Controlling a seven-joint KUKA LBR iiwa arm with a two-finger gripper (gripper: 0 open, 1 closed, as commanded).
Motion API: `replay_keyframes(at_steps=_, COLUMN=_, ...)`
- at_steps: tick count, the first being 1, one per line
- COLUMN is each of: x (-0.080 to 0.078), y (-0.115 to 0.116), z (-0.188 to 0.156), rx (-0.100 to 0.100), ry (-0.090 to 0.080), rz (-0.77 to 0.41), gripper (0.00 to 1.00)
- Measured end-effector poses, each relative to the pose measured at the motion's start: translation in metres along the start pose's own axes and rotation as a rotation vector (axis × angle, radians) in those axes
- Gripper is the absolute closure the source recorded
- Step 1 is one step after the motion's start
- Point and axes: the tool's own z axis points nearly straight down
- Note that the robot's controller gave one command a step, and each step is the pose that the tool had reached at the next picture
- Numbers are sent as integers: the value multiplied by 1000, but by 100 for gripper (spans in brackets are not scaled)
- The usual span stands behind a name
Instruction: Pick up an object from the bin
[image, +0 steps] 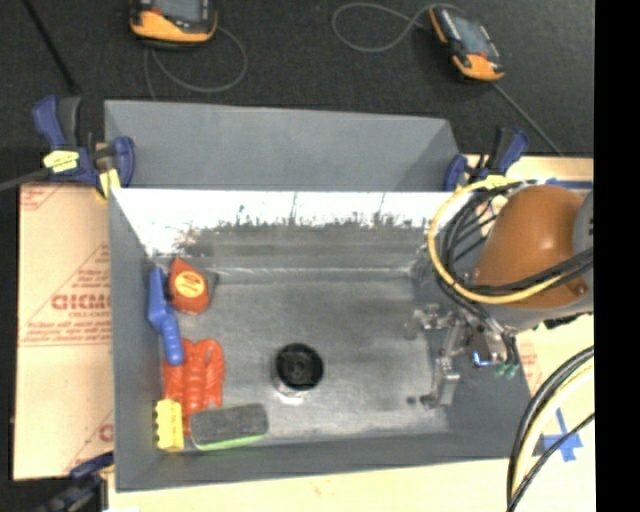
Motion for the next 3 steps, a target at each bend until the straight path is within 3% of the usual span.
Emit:
replay_keyframes(at_steps=1, x=-2, y=0, z=-4, rx=1, ry=-8, rz=-3, gripper=0)
replay_keyframes(at_steps=2, x=-24, y=25, z=40, rx=1, ry=-17, rz=29, gripper=0)
replay_keyframes(at_steps=3, x=-49, y=53, z=66, rx=-2, ry=-3, rz=55, gripper=0)
